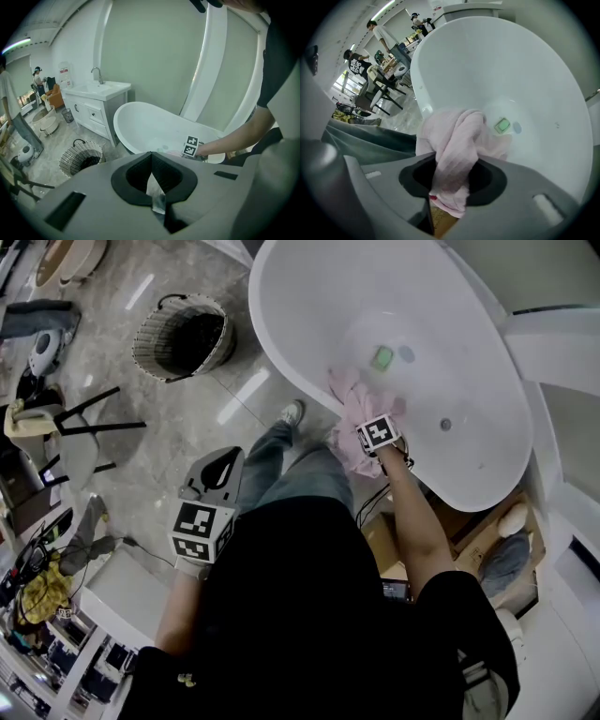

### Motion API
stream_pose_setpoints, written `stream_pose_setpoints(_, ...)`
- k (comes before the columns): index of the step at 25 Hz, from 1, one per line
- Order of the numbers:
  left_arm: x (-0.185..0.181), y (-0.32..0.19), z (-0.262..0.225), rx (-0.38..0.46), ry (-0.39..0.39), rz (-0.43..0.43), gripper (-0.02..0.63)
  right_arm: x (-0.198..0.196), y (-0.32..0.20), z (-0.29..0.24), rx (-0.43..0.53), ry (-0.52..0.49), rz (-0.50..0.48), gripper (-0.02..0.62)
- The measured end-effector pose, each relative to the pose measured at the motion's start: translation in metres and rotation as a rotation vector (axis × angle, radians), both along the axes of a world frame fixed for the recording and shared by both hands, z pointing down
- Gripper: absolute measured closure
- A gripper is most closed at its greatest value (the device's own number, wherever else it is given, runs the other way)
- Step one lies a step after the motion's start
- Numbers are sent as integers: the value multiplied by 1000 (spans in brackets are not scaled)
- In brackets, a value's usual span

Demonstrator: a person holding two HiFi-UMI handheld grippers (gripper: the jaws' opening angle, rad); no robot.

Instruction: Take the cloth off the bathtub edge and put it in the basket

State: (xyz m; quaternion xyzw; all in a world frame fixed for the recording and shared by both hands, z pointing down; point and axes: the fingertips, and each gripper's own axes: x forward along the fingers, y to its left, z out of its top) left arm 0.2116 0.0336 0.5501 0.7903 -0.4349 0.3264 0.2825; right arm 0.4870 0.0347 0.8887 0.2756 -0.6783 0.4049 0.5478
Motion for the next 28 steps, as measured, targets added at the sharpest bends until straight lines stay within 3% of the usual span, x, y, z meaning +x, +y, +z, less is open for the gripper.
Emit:
stream_pose_setpoints(1, -1, -1, -2, 3, 3, 0, 592, 0, 0, -4, -10, -6, 15, 459)
stream_pose_setpoints(9, 5, -10, -15, 33, 30, 3, 592, 3, -4, -33, 8, -20, 46, 479)
stream_pose_setpoints(20, 14, -25, -37, 80, 84, 11, 592, -11, -33, -132, 153, -66, 37, 480)
stream_pose_setpoints(28, 22, -50, -60, 134, 129, 30, 592, -34, -60, -227, 298, -168, 42, 480)
